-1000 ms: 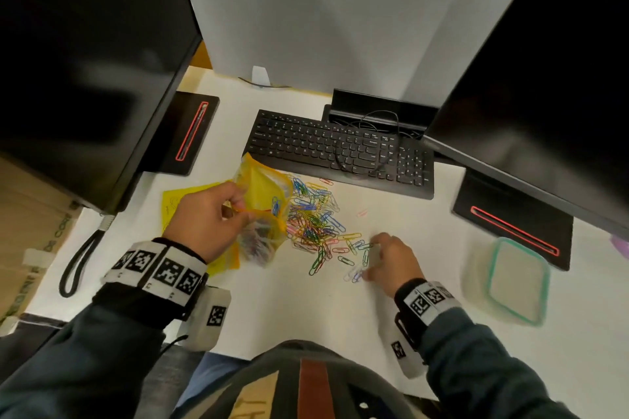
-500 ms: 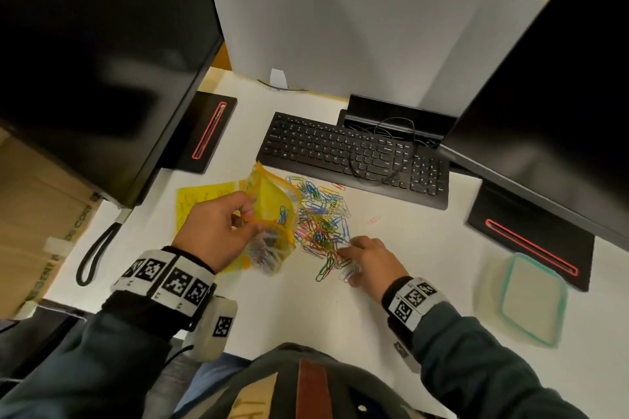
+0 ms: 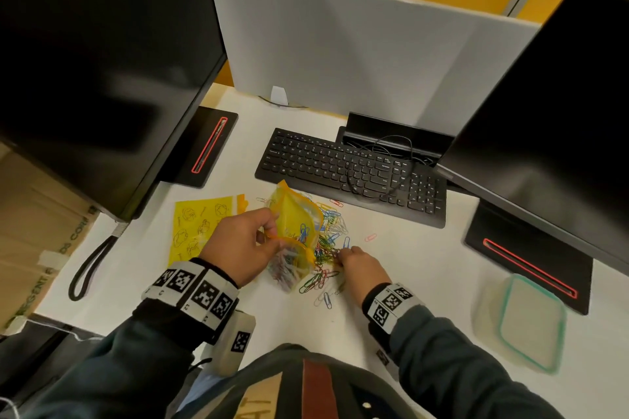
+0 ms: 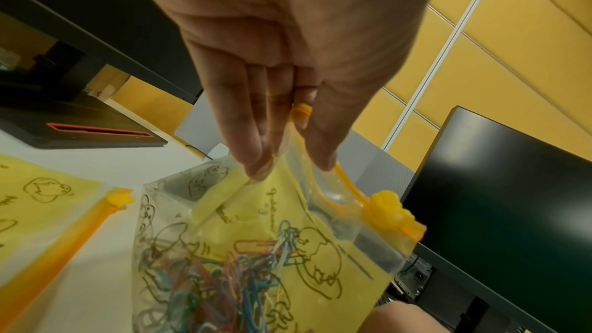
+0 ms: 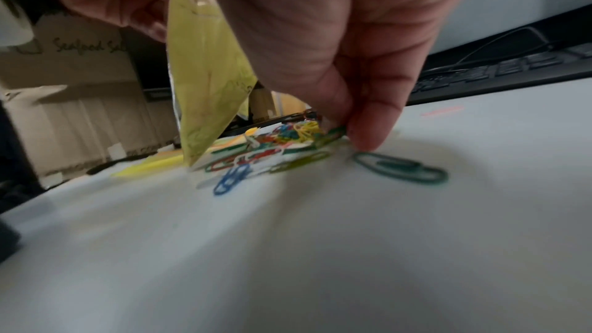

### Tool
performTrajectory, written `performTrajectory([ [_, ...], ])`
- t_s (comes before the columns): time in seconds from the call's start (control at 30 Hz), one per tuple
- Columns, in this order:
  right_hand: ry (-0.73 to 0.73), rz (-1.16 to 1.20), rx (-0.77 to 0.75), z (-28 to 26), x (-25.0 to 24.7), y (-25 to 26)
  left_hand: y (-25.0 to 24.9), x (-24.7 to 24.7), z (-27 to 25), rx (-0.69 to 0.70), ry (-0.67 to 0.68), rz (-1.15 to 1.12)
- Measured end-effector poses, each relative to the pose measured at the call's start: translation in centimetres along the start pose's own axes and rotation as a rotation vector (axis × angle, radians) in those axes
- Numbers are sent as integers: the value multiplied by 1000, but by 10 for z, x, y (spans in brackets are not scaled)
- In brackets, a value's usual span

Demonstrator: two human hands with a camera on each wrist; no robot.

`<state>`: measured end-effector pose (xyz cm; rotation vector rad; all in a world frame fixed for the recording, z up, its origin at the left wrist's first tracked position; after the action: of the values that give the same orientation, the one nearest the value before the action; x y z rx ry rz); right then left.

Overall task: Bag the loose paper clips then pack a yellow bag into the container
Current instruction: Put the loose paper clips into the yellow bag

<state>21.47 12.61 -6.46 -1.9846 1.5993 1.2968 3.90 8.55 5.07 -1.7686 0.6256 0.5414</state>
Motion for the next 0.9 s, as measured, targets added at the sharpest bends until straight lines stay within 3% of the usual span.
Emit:
performTrajectory([
  [0.13, -183, 338, 40, -19, -43, -17, -3, 2, 5, -3, 21, 22],
  [0.2, -299, 482, -26, -30, -76, -5, -3, 3, 7, -15, 26, 32],
  [0.27, -359, 477, -153, -36, -106, 24, -3, 6, 8, -19, 37, 42],
  [0.4, -257, 360, -284, -31, -117, 67, -5, 9, 7, -23, 71, 67],
  [0.53, -298, 414, -182, -27, -113, 33, 6, -4, -1, -18, 22, 20],
  [0.63, -17, 258, 39, -12, -54, -5, 21, -19, -11, -55, -50, -32],
  [0.7, 142, 162, 90, -11, -15, -10, 32, -29, -17, -88, -92, -54],
  [0.77, 152, 100, 62, -8, 3, 0, 41, -39, -23, -116, -133, -68],
  [0.9, 18, 26, -56, 5, 6, 32, 55, -49, -33, -162, -177, -65],
])
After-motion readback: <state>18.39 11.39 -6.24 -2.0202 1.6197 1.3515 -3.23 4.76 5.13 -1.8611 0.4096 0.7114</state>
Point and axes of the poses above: each hand's wrist, its own z-axis towards the middle knuckle, its own x-axis out of the palm, y = z × x, the point moved 10 cm from there along z, towards the middle knuckle, and after that the axes turned 12 degrees about y, right-handed, at the moved point
